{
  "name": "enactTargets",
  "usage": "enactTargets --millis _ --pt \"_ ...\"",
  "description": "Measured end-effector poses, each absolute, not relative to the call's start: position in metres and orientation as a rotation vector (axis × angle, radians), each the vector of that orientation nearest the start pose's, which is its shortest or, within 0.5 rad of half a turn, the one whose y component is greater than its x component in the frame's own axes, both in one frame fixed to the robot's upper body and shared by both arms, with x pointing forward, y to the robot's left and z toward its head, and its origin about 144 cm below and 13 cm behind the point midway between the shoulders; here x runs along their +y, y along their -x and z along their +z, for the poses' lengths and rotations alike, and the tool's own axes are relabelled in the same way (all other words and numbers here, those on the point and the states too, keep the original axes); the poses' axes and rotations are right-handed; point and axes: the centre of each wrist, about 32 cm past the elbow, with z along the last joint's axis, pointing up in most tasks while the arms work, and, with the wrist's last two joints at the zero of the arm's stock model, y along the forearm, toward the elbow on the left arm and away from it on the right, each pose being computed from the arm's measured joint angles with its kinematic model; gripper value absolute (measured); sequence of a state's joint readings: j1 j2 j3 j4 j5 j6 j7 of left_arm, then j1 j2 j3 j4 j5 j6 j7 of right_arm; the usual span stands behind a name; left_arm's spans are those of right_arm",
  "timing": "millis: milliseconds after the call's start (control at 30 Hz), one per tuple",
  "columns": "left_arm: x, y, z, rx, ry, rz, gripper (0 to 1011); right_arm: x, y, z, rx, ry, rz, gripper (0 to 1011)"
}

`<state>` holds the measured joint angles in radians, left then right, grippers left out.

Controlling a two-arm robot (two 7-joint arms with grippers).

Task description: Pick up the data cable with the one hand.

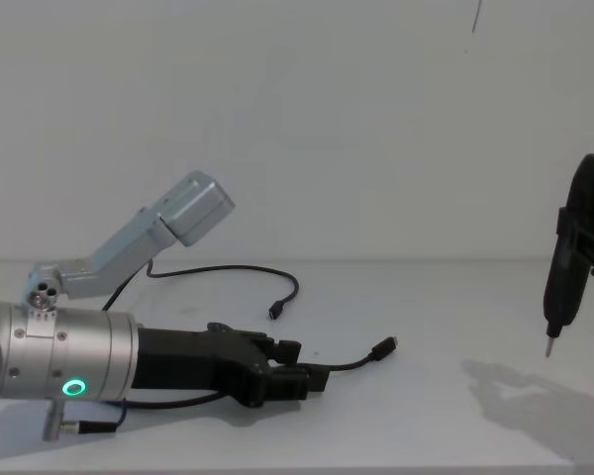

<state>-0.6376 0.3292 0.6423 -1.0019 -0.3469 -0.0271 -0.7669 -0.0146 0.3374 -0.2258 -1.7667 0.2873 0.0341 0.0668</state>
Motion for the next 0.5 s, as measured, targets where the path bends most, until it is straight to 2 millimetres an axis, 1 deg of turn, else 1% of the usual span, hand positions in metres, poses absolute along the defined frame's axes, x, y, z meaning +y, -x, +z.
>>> enactTargets --millis 67,133,167,267,300,333,500 --pt "0.2234 -0.6035 1.1723 -0.041 -0.281 0.468 483 -0.2371 -0.4433 1.1887 -0.075 -0.026 -1.229 269" --pt "0.2228 -0.6041 1.1721 -0.039 -0.28 0.468 436 -0.2371 -0.4433 1.1887 -0.075 -0.026 -1.229 269" --pt "0.2227 -0.6043 1.172 -0.038 -0.28 0.468 374 -0.2371 -0.4433 1.1887 -0.075 -0.026 -1.229 269" --pt "0.2223 -0.605 1.1717 -0.037 -0.279 0.468 295 -0.2371 -0.4433 1.1887 -0.075 -0.026 -1.229 269" --pt "0.2221 -0.6052 1.1714 -0.036 -0.279 0.468 238 -0.2371 -0.4433 1.1887 -0.075 -0.026 -1.229 269" --pt "0.2221 -0.6052 1.1714 -0.036 -0.279 0.468 238 -0.2371 -0.4433 1.1887 -0.075 -0.026 -1.229 269" --pt "0.2215 -0.606 1.1712 -0.034 -0.278 0.468 88 -0.2371 -0.4433 1.1887 -0.075 -0.026 -1.229 269"
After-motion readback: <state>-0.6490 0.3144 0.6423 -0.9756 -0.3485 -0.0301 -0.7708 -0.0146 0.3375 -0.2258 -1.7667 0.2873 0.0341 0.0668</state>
